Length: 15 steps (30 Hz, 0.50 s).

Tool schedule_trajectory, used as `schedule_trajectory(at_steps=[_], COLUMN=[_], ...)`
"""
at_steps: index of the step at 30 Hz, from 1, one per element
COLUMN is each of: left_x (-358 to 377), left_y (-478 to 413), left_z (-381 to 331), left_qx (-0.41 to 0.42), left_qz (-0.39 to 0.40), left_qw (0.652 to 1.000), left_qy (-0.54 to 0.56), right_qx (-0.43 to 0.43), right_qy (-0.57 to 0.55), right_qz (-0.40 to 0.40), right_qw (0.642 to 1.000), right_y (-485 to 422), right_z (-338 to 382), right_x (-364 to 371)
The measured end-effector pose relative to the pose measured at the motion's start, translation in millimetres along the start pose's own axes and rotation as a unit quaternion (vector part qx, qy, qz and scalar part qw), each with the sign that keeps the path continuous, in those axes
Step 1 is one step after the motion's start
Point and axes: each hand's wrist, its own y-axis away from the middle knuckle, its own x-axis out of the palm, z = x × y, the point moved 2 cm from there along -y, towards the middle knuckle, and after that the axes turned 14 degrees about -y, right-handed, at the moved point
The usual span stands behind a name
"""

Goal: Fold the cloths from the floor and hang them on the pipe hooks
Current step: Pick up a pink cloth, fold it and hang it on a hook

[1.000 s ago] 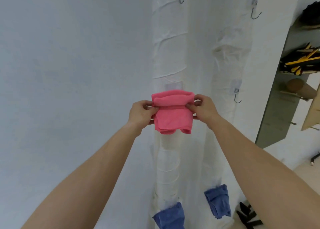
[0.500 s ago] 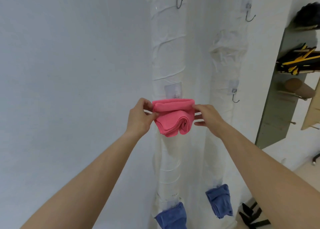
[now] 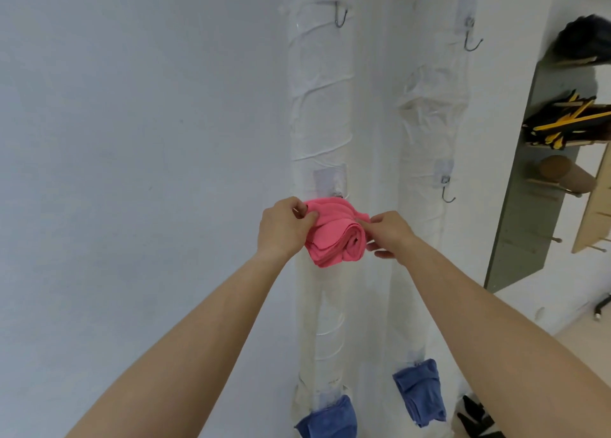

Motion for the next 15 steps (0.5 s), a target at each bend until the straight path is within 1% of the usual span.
schedule_trajectory(at_steps=[1, 2, 3, 4, 6, 8, 10, 11, 12, 13, 15], left_x=[3, 6, 8, 9, 8, 3, -1, -2, -2, -1, 1], left_y=[0, 2, 4, 6, 9, 10, 10, 11, 12, 13, 14], left_z=[3, 6, 9, 11, 12, 9, 3, 0, -3, -5, -6], left_qx=[-0.019, -0.031, -0.040, -0.045, -0.038, 0.018, 0.111, 0.155, 0.188, 0.203, 0.207], left_qz=[0.012, 0.022, 0.029, 0.033, 0.033, -0.007, -0.063, -0.078, -0.079, -0.070, -0.057], left_qw=[1.000, 0.999, 0.998, 0.997, 0.998, 1.000, 0.991, 0.982, 0.976, 0.973, 0.973], left_qy=[0.015, 0.029, 0.041, 0.053, 0.045, -0.009, -0.050, -0.068, -0.083, -0.088, -0.080], right_qx=[0.018, 0.016, -0.012, -0.062, -0.169, -0.213, -0.215, -0.208, -0.196, -0.185, -0.194], right_qy=[-0.017, -0.039, -0.061, -0.079, -0.064, -0.016, 0.003, -0.003, -0.016, -0.027, 0.001], right_qz=[0.008, -0.002, -0.026, -0.052, -0.060, -0.036, -0.007, 0.015, 0.044, 0.077, 0.119], right_qw=[1.000, 0.999, 0.998, 0.994, 0.982, 0.976, 0.977, 0.978, 0.979, 0.979, 0.974], right_y=[0, -2, -3, -4, -2, 6, 15, 19, 23, 26, 29], right_z=[-3, -5, -5, -3, 3, 9, 14, 16, 17, 17, 18], right_x=[2, 2, 2, 0, 0, 3, 3, 2, 1, -1, -5])
